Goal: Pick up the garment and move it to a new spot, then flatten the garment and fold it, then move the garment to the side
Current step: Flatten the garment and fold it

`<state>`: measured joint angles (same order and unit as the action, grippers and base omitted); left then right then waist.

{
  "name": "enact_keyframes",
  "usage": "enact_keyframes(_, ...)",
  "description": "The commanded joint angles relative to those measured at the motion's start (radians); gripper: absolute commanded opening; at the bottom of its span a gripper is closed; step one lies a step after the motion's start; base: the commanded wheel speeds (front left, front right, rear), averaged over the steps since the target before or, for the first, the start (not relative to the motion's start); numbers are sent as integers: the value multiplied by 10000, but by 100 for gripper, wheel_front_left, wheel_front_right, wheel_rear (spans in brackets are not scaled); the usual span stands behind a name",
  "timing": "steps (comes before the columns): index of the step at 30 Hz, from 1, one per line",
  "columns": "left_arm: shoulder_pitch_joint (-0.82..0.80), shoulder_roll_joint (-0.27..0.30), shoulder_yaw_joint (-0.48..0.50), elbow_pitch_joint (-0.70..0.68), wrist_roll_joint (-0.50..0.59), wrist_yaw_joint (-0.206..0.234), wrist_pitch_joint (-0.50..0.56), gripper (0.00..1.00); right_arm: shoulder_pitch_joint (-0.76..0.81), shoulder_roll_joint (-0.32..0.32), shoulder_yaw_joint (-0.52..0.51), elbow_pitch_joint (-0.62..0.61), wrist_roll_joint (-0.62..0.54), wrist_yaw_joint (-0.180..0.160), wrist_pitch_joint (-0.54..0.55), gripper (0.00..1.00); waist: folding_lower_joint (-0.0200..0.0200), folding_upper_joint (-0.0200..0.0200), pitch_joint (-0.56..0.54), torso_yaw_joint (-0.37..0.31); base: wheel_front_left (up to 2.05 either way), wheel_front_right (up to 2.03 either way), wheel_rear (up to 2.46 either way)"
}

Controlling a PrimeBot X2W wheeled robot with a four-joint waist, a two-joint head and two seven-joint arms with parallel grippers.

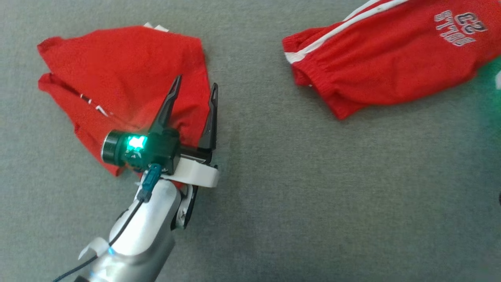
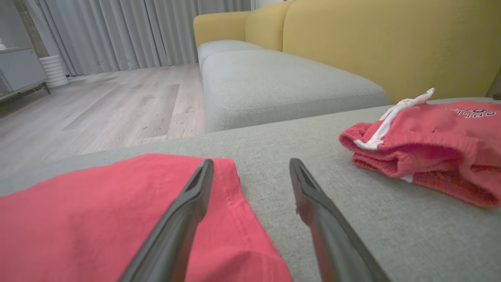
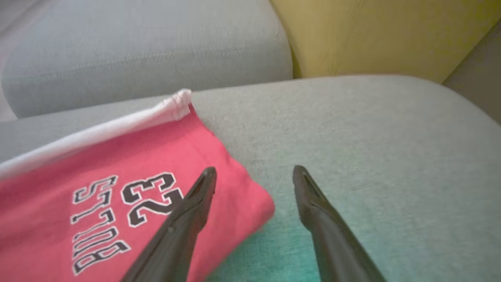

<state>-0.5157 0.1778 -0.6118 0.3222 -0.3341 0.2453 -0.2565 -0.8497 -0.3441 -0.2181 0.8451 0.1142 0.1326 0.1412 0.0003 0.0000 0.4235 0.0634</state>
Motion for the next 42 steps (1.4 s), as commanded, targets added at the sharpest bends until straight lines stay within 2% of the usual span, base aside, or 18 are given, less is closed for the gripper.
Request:
enact_keyframes(1,-307,96,412,-177,126,-44,-53,100,-329,-189,196,41,-52,-19,137,100,-3,0,215,218,0,0,0)
enact_keyframes(6,-416,-65,624,-114,356,-213,-53,100,-910,-378,692,1331,-16,-19,245,100,-3,0,463,393,0,0,0)
enact_keyframes(14,-435,-168,868,-103,615,-338,-53,100,-1404,-415,1561,2245,195,-19,52,100,-3,0,708,446,0,0,0)
enact_keyframes(15,-437,-181,899,-98,639,-351,-53,100,-1440,-424,1680,2339,246,-19,60,97,-3,0,727,442,0,0,0)
enact_keyframes(16,-437,-197,932,-90,659,-359,-53,100,-1475,-438,1782,2415,302,-19,42,25,-3,0,743,432,0,0,0)
enact_keyframes(17,-434,-213,964,-79,678,-366,-53,100,-1507,-457,1860,2478,367,-19,-7,0,-3,0,753,416,0,0,0)
enact_keyframes(23,-349,-256,1143,8,782,-428,-53,100,-1587,-580,1903,2652,1072,-19,-925,0,-3,0,605,172,0,0,0)
enact_keyframes(33,12,-232,1410,172,874,-570,-53,100,-541,-540,2068,2376,2620,-19,-1954,0,-3,0,-279,-531,0,0,0)
enact_keyframes(38,247,-308,1484,253,903,-647,-53,100,349,-928,2067,2242,3084,-19,-2272,0,-3,0,-779,-794,0,0,0)
enact_keyframes(42,415,-378,1517,306,933,-689,-53,100,836,-1410,1482,2799,3088,-19,-2478,0,-3,0,-1070,-868,0,0,0)
